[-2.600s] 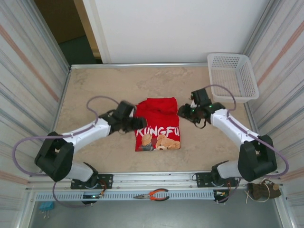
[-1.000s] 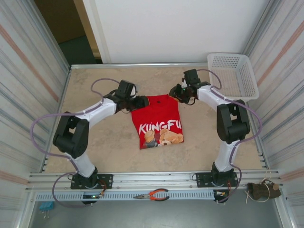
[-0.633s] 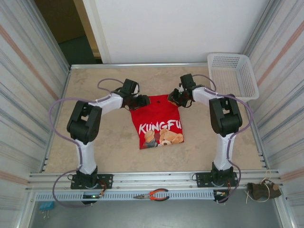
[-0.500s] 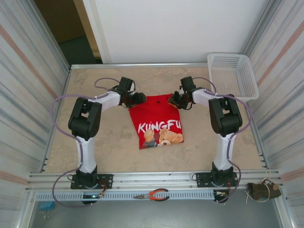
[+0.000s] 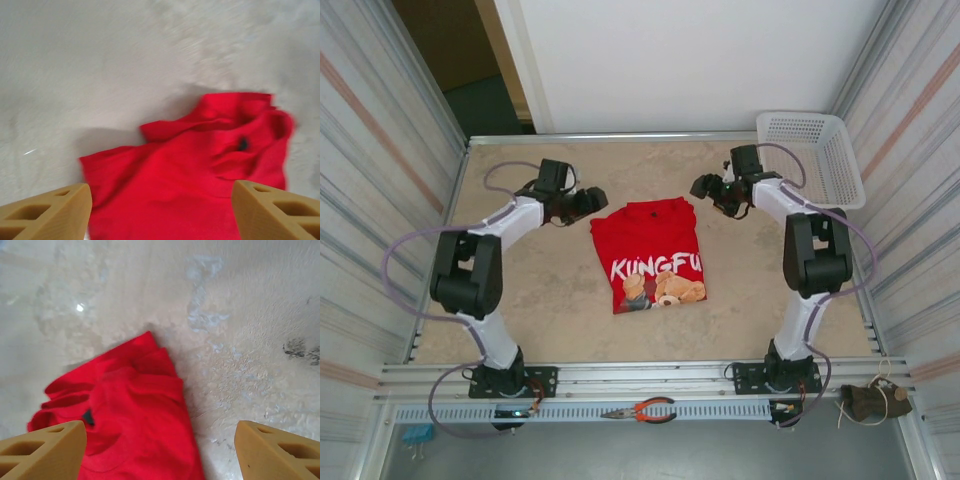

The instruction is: Fold the inside-out t-shirt

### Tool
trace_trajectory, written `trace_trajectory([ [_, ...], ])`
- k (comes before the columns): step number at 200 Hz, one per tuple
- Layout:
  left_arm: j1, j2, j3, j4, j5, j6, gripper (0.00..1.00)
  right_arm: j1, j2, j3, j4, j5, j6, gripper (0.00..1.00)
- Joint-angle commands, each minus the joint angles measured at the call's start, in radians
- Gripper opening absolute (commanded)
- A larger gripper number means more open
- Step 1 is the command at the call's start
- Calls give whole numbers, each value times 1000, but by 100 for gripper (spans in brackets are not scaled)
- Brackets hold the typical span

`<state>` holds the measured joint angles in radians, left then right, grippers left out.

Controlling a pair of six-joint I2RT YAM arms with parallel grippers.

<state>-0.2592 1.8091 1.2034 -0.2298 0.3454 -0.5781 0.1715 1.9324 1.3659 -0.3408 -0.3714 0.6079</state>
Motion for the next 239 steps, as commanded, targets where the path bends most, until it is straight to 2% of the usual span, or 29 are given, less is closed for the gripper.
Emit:
trace_trajectory([
  [1,-2,75,19,3,63,39,76,14,80,39,-26,-55,-52,77],
  [47,-14,209,95,32,157,49,81,66,185,81,16,-116,-41,75],
  [87,-59,239,112,84,195,28,82,141,206,77,65,-142,-15,71],
  [122,-79,265,82,150,205,-20,78,157,222,49,119,-142,32,69],
  [136,-89,280,69,193,207,-49,75,157,232,37,144,-148,50,63],
  [151,-95,328,77,234,209,-87,67,156,246,30,174,-151,68,49],
  [164,-94,359,93,261,217,-115,56,149,261,31,208,-186,97,29],
  [185,-89,366,120,289,230,-132,15,126,250,26,275,-254,149,1],
  [194,-82,341,127,298,223,-132,0,114,224,31,281,-265,153,0],
  [239,-43,205,360,207,225,-86,0,50,119,198,264,-328,215,0],
])
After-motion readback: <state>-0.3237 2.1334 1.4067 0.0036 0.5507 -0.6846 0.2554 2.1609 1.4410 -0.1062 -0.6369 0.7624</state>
